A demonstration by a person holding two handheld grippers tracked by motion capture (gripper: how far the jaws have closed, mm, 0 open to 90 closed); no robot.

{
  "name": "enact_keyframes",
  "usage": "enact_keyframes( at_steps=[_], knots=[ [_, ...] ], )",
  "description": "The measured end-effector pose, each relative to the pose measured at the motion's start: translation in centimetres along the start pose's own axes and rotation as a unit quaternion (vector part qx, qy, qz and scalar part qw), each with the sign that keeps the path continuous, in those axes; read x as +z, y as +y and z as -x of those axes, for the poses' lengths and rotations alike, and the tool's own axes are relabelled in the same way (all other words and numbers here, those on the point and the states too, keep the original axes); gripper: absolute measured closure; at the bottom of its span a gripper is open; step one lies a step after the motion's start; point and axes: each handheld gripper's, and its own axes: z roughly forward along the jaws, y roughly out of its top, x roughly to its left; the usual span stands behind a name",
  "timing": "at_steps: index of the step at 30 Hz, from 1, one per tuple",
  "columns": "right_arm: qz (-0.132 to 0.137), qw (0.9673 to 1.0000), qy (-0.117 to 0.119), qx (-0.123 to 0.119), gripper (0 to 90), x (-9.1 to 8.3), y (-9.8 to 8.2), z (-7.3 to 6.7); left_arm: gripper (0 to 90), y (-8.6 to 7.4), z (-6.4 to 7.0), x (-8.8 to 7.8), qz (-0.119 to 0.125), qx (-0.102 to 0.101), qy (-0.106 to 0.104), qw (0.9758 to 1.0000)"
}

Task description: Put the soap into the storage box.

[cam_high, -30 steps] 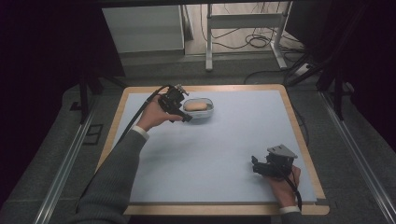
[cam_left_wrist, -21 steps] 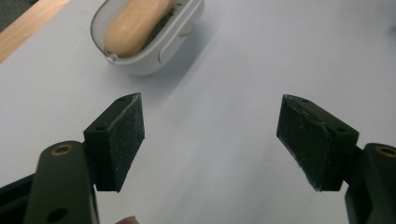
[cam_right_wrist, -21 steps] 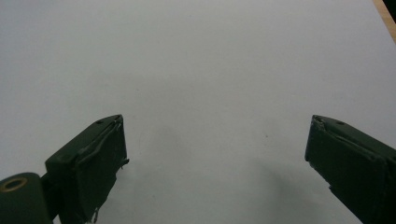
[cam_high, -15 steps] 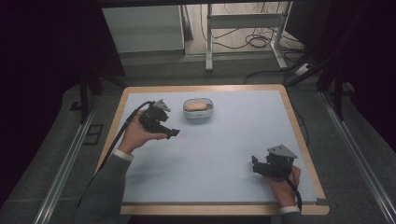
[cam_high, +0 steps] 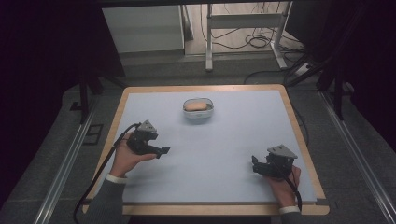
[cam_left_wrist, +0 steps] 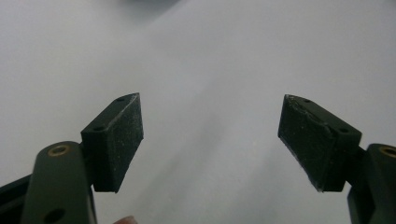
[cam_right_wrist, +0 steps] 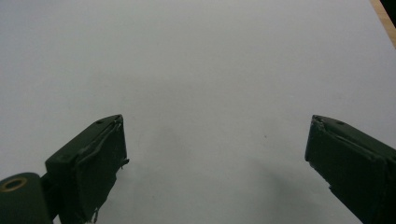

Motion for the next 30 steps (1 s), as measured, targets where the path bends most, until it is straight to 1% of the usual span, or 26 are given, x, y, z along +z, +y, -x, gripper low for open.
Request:
enact_keyframes(
  at_steps=[2, 4, 6, 8, 9, 10, 12, 14, 22, 30],
  knots=[
    [0.000, 1.0000, 0.000, 0.000, 5.4, 0.0, 0.0, 0.0, 22.1, -1.0, 0.2, 0.3, -0.007, -0.003, -0.001, 1.0000],
    [-0.001, 1.0000, 0.000, -0.001, 5.4, 0.0, 0.0, 0.0, 21.6, -2.1, 0.4, 0.7, -0.014, -0.008, 0.008, 0.9998],
    [-0.001, 1.0000, 0.000, -0.002, 5.4, 0.0, 0.0, 0.0, 21.4, -2.9, 0.6, 0.8, -0.011, -0.012, 0.013, 0.9998],
    [0.000, 1.0000, -0.001, -0.003, 5.3, 0.0, 0.0, 0.0, 21.3, -3.4, 0.7, 0.9, -0.007, -0.017, 0.008, 0.9998],
    [0.000, 1.0000, -0.001, -0.003, 5.4, 0.0, 0.0, -0.1, 21.3, -3.6, 0.7, 0.9, -0.011, -0.018, 0.008, 0.9997],
    [0.000, 1.0000, -0.001, -0.004, 5.3, 0.0, 0.0, -0.1, 21.1, -3.7, 0.6, 0.8, -0.014, -0.017, 0.017, 0.9996],
    [0.000, 1.0000, -0.001, -0.005, 5.4, 0.0, 0.0, -0.1, 21.2, -3.9, 0.4, 0.5, -0.006, -0.026, 0.023, 0.9994],
    [-0.001, 1.0000, -0.001, -0.005, 5.4, 0.0, 0.0, -0.1, 21.3, -4.0, 0.3, 0.4, -0.001, -0.028, 0.019, 0.9994],
    [0.000, 1.0000, 0.000, -0.005, 5.4, 0.0, 0.0, -0.1, 20.9, -4.3, 0.2, 0.7, -0.005, -0.033, 0.020, 0.9993],
    [0.001, 1.0000, 0.002, -0.003, 5.4, 0.0, 0.0, 0.0, 20.1, -4.4, 0.0, 0.6, -0.001, -0.036, 0.023, 0.9991]
  ],
)
